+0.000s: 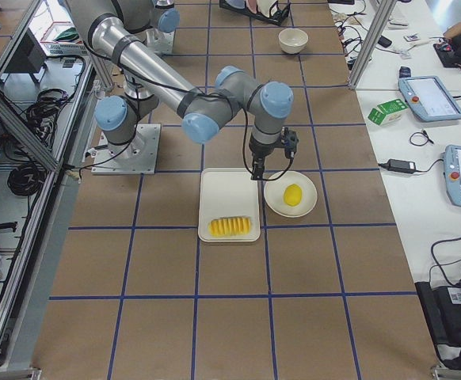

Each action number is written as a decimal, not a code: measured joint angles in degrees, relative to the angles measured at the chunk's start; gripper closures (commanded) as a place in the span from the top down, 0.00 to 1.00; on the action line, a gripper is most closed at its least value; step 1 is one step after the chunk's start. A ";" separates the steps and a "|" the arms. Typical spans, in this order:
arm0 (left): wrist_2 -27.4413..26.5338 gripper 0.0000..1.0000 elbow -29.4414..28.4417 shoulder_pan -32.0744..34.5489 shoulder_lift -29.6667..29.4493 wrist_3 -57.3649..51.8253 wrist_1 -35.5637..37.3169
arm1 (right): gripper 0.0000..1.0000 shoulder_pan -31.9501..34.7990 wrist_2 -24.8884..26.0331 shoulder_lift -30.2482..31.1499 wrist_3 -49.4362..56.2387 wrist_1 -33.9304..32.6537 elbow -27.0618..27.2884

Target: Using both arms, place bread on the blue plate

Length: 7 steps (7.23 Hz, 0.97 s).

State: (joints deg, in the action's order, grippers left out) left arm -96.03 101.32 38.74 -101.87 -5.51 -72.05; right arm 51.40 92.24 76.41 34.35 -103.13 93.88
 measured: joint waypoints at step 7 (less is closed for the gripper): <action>-1.04 0.57 0.06 -0.59 -6.17 0.04 8.61 | 1.00 -5.67 4.77 -10.99 3.38 -11.55 4.04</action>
State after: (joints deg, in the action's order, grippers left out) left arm -97.07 101.38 38.15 -108.04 -5.47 -63.45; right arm 45.73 97.02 65.41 37.73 -114.67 97.92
